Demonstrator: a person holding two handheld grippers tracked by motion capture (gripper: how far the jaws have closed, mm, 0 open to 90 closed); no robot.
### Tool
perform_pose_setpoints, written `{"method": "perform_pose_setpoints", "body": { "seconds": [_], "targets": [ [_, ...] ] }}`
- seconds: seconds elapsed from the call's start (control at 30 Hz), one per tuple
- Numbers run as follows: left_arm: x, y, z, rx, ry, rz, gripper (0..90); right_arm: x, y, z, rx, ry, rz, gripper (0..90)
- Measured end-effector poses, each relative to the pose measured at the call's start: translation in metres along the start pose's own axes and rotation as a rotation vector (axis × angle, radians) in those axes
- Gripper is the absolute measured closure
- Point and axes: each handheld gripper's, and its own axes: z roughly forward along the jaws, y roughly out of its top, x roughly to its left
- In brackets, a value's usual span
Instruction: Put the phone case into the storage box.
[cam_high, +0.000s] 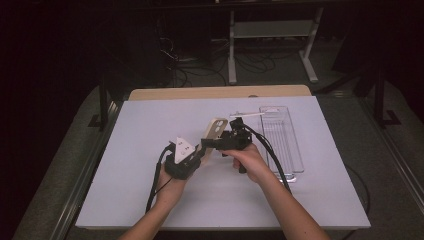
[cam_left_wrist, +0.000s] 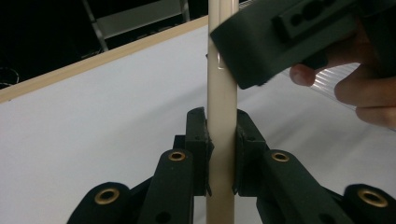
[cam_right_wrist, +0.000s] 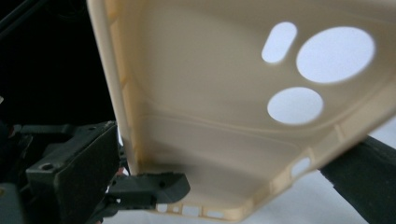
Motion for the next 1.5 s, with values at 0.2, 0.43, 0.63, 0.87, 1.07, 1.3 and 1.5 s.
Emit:
{"method": "perform_pose_setpoints", "body": {
  "seconds": [0.2, 0.43, 0.63, 0.87, 1.07, 1.3, 1.5],
  "targets": [
    [-0.004, -0.001, 0.001, -0.004, -0.006, 0.002, 79.1, 0.000, -0.001, 0.002, -0.027, -0.006, 0.015, 0.0],
    [-0.006, -0.002, 0.002, -0.002, -0.010, 0.006, 79.1, 0.000, -0.002, 0.002, -0.026, 0.002, 0.046, 0.0],
    [-0.008, -0.002, 0.002, -0.004, -0.011, 0.008, 79.0, 0.000, -0.002, 0.002, -0.023, -0.001, 0.059, 2.1],
    [-0.011, -0.003, 0.003, -0.003, -0.021, 0.023, 78.9, -0.001, -0.001, 0.000, -0.039, -0.006, 0.072, 6.4],
    [-0.011, -0.003, 0.004, 0.000, -0.024, 0.019, 78.7, -0.001, -0.001, -0.001, -0.044, -0.016, 0.063, 8.5],
    [-0.010, -0.004, 0.004, 0.016, -0.035, 0.001, 74.0, 0.001, -0.001, -0.002, -0.044, -0.020, 0.066, 9.4],
    [-0.002, -0.001, 0.003, 0.020, -0.056, -0.020, 61.2, 0.000, 0.000, -0.003, -0.053, -0.030, 0.059, 9.5]
  ]
}}
